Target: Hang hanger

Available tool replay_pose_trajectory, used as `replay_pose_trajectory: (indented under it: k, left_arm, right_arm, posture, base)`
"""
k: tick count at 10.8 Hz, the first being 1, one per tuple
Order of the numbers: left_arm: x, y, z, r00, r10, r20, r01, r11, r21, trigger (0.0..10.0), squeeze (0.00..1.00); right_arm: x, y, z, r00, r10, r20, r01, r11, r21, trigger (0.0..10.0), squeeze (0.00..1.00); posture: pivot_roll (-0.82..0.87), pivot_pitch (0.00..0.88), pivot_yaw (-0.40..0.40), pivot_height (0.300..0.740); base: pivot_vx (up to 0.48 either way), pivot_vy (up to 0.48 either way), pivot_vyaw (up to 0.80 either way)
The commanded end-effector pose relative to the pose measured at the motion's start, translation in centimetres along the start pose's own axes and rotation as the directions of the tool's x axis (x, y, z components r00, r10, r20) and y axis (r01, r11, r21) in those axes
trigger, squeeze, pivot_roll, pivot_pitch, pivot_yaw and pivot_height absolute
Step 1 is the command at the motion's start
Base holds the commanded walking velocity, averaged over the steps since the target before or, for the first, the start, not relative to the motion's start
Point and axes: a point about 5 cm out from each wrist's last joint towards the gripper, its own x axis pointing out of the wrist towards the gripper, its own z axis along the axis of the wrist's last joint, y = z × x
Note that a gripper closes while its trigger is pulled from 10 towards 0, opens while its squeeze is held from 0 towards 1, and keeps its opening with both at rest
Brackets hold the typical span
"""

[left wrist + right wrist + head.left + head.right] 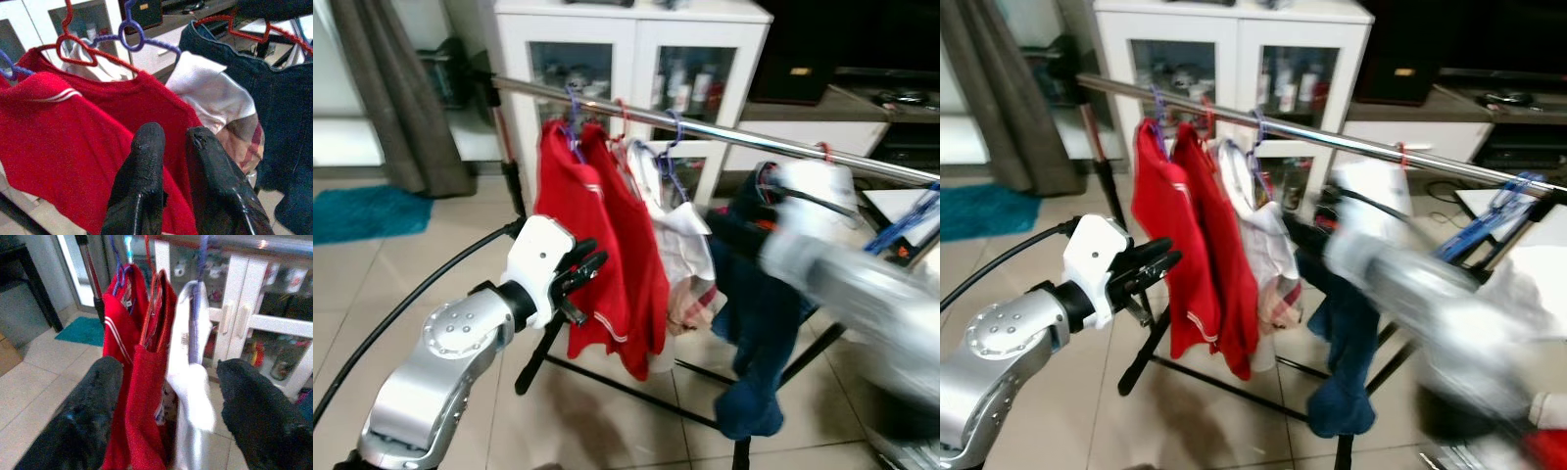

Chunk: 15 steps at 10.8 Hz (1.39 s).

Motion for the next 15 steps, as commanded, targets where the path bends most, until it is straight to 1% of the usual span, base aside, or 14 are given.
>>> replay_pose_trajectory:
  k: [1,2,3,4,5,6,7,8,10,11,12,13,14,15]
  left_arm:
    - [-0.3,0.1,0.1,1.000,0.008,-0.006,-0.008,1.000,0.020,10.0,0.00]
    - [-0.6,0.1,0.1,1.000,0.008,-0.014,-0.008,1.000,0.028,10.0,0.00]
    - [-1.1,0.1,0.0,1.000,0.007,-0.026,-0.006,0.999,0.031,10.0,0.00]
    - [-1.4,0.1,0.0,1.000,0.007,-0.029,-0.006,0.999,0.031,10.0,0.00]
    - [-1.7,0.1,0.0,0.999,0.006,-0.034,-0.005,1.000,0.026,10.0,0.00]
    - [-1.9,-0.1,-0.1,0.999,0.002,-0.042,-0.001,1.000,0.023,10.0,0.00]
    - [-1.9,-0.2,-0.1,0.999,-0.004,-0.045,0.005,1.000,0.021,10.0,0.00]
    - [-1.9,-0.4,-0.1,0.999,-0.028,-0.046,0.028,1.000,0.008,10.0,0.00]
    - [-1.6,-0.8,0.2,0.997,-0.073,-0.040,0.073,0.997,0.011,10.0,0.00]
    - [-1.5,-1.0,0.5,0.994,-0.102,-0.033,0.103,0.995,0.012,10.0,0.00]
    - [-1.5,-1.0,0.6,0.993,-0.112,-0.037,0.113,0.994,0.012,10.0,0.00]
    - [-1.6,-1.0,0.6,0.991,-0.124,-0.044,0.125,0.992,0.013,10.0,0.00]
    - [-1.7,-1.0,0.6,0.990,-0.132,-0.047,0.132,0.991,0.013,10.0,0.00]
    - [-1.8,-1.1,0.7,0.989,-0.138,-0.051,0.139,0.990,0.012,10.0,0.00]
  right_arm:
    - [1.0,-0.2,-0.2,1.000,-0.024,-0.008,0.024,0.999,-0.021,10.0,1.00]
    - [3.3,0.3,0.3,1.000,-0.005,0.010,0.005,1.000,0.006,10.0,1.00]
    - [5.4,0.3,1.0,0.999,-0.034,0.019,0.035,0.999,-0.038,10.0,1.00]
    - [6.1,0.4,1.6,0.998,-0.051,0.034,0.053,0.995,-0.079,10.0,1.00]
    - [6.7,0.3,2.0,0.996,-0.082,0.039,0.085,0.992,-0.093,10.0,1.00]
    - [7.1,-0.1,2.2,0.991,-0.133,0.033,0.135,0.986,-0.098,10.0,1.00]
    - [7.4,-0.6,2.1,0.987,-0.155,0.031,0.157,0.983,-0.098,10.0,1.00]
    - [8.2,-1.2,2.1,0.985,-0.169,0.047,0.170,0.985,-0.034,10.0,0.00]
    - [9.0,-1.6,1.8,0.984,-0.175,0.028,0.176,0.984,-0.001,10.0,0.00]
    - [9.5,-1.9,2.1,0.984,-0.175,0.032,0.174,0.984,0.022,9.6,0.00]
    - [9.7,-2.0,2.4,0.986,-0.165,0.036,0.164,0.986,0.026,5.8,0.00]
    - [9.9,-2.4,2.9,0.986,-0.162,0.046,0.162,0.987,0.006,3.6,0.00]
    - [9.9,-2.9,3.4,0.981,-0.188,0.056,0.187,0.982,0.008,2.5,0.00]
    - [9.8,-3.3,3.7,0.978,-0.205,0.047,0.205,0.979,0.009,0.7,0.00]
  posture:
    - [0.07,0.029,-0.044,0.740]
    - [0.09,0.036,-0.049,0.740]
    - [0.11,0.045,-0.062,0.740]
    - [0.12,0.049,-0.066,0.740]
    - [0.12,0.054,-0.070,0.740]
    - [0.12,0.059,-0.071,0.740]
    - [0.12,0.064,-0.069,0.740]
    - [0.12,0.070,-0.057,0.740]
    - [0.12,0.081,-0.045,0.740]
    - [0.12,0.086,-0.042,0.740]
    - [0.12,0.093,-0.033,0.740]
    - [0.13,0.097,-0.028,0.740]
    - [0.14,0.102,-0.024,0.740]
    - [0.14,0.106,-0.020,0.740]
  base:
    - [0.000,0.000,0.00]
    - [0.000,0.000,0.00]
    - [0.000,0.000,0.00]
    - [0.000,0.000,0.00]
    - [0.000,0.000,0.00]
    - [0.000,0.000,0.00]
    - [0.000,0.000,0.00]
    - [0.000,0.000,0.00]
    - [0.000,0.000,0.00]
    - [0.000,0.000,0.00]
    - [0.000,0.000,0.00]
    - [0.000,0.000,0.00]
    - [0.000,0.000,0.00]
    - [0.000,0.000,0.00]
